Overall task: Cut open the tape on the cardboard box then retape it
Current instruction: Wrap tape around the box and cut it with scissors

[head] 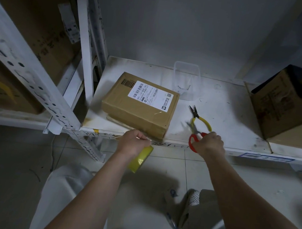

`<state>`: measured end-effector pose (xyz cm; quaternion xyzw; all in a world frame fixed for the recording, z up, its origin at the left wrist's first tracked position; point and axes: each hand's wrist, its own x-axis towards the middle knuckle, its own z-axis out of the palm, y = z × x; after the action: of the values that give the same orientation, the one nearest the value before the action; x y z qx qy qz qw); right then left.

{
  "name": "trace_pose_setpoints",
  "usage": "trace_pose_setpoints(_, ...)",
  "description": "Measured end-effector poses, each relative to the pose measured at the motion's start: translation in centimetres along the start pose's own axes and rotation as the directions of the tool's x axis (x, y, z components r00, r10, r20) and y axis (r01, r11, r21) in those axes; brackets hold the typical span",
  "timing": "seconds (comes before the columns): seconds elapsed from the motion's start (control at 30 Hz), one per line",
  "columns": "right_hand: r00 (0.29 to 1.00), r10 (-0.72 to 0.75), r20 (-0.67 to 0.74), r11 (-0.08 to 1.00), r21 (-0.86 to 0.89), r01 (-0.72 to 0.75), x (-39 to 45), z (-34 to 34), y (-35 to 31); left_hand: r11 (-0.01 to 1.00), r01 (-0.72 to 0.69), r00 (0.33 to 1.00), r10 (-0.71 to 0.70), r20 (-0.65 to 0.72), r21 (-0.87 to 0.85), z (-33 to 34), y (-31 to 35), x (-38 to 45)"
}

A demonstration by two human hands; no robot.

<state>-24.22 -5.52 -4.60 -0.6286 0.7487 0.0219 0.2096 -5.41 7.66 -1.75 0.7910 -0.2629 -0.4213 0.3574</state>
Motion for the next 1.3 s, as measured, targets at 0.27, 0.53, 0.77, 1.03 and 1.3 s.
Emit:
trace_pose_setpoints(0.27, 0.884, -0.282, -0.372, 0.859, 0.312, 0.405, -3.0, 3.1, -3.7, 0.999, -0.017, 0.996, 0.014, -0.091, -0.033, -0.5, -1.2, 0.5)
trace_pose_setpoints(0.53, 0.715, -0.648, -0.263, 0.703, 0.157, 0.694, -3.9, 3.6, -6.0, 0.997, 0.006, 0.989, -0.017, -0.146, -0.071, -1.4, -2.2, 0.9)
trace_pose_setpoints(0.77, 0.613, -0.706, -0.356, 0.692, -0.162, 0.703, -2.5, 2.2, -5.8, 0.999, -0.042, 0.934, 0.046, -0.355, 0.018, -4.1, -2.5, 1.9)
trace_pose_setpoints(1.03, 0.708, -0.670, -0.223, 0.734, -0.062, 0.676, -2.4, 0.8, -6.6, 0.975, -0.150, 0.952, 0.187, -0.243, 0.162, -4.6, -0.5, 1.9)
trace_pose_setpoints(1.3, 0.799, -0.507, -0.323, 0.814, 0.126, 0.568, -4.7, -0.3, -6.1, 0.989, -0.128, 0.969, 0.140, -0.203, 0.073, -2.7, -1.1, -1.0)
